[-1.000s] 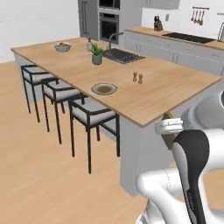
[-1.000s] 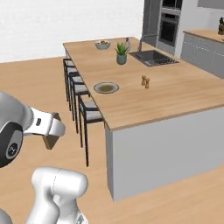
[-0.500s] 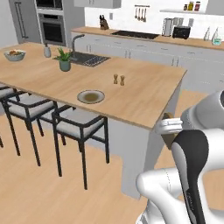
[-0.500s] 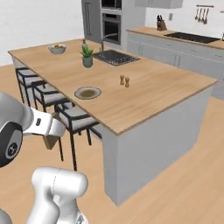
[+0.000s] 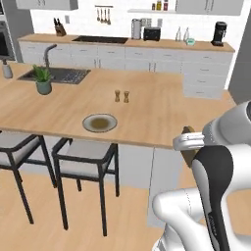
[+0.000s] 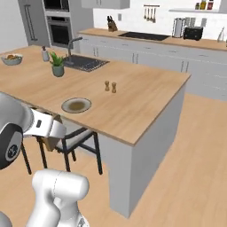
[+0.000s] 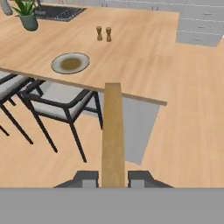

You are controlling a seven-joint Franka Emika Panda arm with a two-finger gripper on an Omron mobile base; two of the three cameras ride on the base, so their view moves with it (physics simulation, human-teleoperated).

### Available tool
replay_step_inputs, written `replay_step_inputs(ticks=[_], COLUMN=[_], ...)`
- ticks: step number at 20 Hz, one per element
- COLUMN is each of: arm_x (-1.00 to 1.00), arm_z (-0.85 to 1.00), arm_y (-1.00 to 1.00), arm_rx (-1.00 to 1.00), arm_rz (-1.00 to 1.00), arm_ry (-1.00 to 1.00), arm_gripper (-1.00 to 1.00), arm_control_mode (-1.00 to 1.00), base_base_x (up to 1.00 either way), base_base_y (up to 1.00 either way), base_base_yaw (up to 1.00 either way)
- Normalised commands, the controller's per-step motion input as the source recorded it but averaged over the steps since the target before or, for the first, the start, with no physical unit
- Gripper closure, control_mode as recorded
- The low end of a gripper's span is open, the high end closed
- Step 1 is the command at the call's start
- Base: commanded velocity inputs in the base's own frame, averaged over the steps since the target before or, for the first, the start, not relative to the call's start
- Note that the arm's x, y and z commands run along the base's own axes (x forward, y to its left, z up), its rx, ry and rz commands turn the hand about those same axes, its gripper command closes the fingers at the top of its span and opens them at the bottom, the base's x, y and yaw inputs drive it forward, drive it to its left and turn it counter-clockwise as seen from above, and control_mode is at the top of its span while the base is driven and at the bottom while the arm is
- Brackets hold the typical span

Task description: Start the toaster. Once the lever pops up, take the bread to the plate on the dining counter.

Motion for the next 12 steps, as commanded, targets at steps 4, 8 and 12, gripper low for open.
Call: replay_step_inputs(ticks=[4, 8, 12], arm_x=[0.0, 0.0, 0.0], arm_z=[0.0, 0.0, 0.0], arm_y=[0.0, 0.0, 0.0], arm_rx=[0.0, 0.0, 0.0], arm_rz=[0.0, 0.0, 0.0], arm_ry=[0.0, 0.0, 0.0], arm_gripper=[1.0, 1.0, 1.0], arm_control_mode=[1.0, 1.0, 1.0], base_base_x=[0.01, 0.0, 0.0], base_base_y=[1.0, 1.0, 1.0], base_base_yaw=[-0.48, -0.41, -0.41])
